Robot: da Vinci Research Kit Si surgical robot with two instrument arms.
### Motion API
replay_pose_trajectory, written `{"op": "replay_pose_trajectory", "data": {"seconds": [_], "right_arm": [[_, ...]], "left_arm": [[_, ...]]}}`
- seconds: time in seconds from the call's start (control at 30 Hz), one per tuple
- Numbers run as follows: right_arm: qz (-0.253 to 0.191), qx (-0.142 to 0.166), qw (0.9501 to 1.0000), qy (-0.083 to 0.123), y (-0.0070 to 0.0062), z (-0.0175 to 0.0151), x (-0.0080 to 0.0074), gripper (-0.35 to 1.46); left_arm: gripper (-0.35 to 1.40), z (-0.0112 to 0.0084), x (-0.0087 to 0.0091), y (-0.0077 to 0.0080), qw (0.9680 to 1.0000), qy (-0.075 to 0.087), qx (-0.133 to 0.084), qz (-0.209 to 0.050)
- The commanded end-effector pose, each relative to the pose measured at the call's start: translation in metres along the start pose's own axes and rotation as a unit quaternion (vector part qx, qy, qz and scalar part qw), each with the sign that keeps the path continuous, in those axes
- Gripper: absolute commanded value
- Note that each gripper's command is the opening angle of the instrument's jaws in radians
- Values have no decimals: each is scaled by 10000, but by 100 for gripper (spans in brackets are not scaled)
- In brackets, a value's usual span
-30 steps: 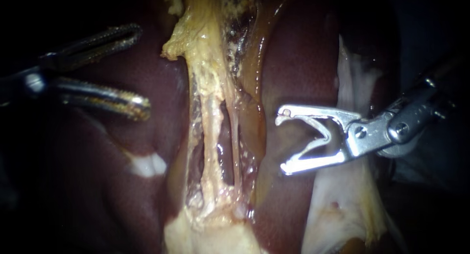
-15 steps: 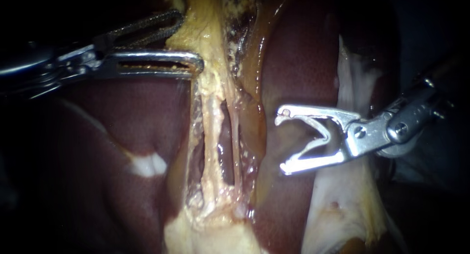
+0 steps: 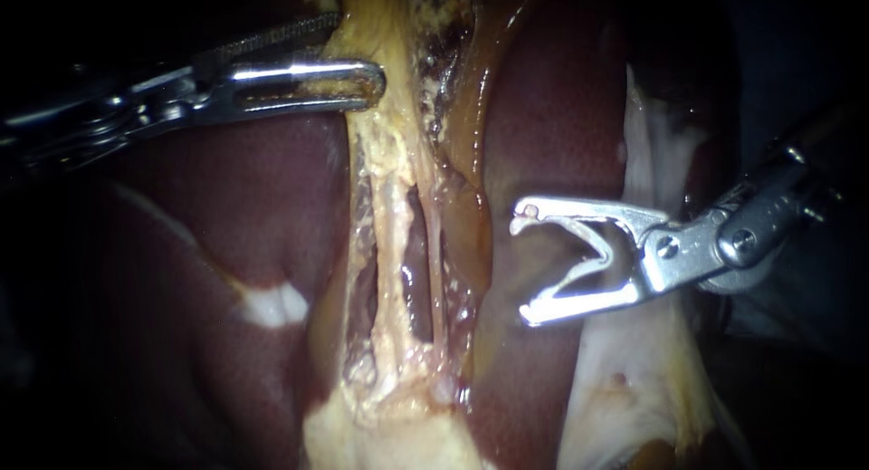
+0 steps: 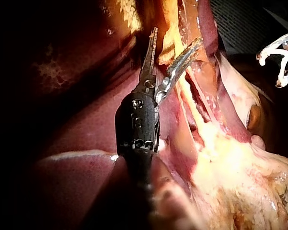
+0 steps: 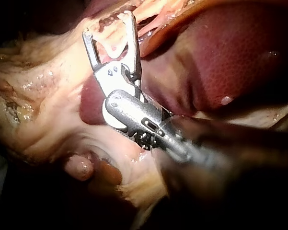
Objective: Grabbing gallbladder
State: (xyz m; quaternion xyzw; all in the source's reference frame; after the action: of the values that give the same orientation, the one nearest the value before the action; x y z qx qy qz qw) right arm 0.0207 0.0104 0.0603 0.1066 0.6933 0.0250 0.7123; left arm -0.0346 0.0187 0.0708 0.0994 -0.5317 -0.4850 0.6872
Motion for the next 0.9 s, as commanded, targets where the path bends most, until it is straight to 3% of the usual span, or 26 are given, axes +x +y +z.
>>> {"op": "replay_pose_trajectory", "data": {"seconds": [0.03, 0.17, 0.37, 0.4, 0.57, 0.67, 0.9], "right_arm": [[-2, 2, 10000, -1, 0, 0, 0, 60], [-1, 2, 10000, -1, 0, 0, 1, 60], [-1, 2, 10000, -1, 0, 0, 1, 60], [0, 2, 10000, -1, 0, 0, 1, 60], [-1, 3, 10000, 0, 0, 0, 1, 60], [-1, 5, 10000, 1, -1, 0, 2, 60], [-1, 5, 10000, 1, -1, 0, 2, 60]], "left_arm": [[56, -1, -1, 0, 10000, 16, -21, -23], [47, 2, 2, 0, 9999, 108, -66, -72], [-30, 6, 1, 4, 9998, 181, -36, -101], [-35, 7, 1, 6, 9997, 209, -44, -99], [-35, 4, 1, 14, 9989, 414, -84, -193], [-35, -1, 1, 17, 9973, 654, -161, -280], [-35, -2, 1, 15, 9970, 698, -170, -278]]}}
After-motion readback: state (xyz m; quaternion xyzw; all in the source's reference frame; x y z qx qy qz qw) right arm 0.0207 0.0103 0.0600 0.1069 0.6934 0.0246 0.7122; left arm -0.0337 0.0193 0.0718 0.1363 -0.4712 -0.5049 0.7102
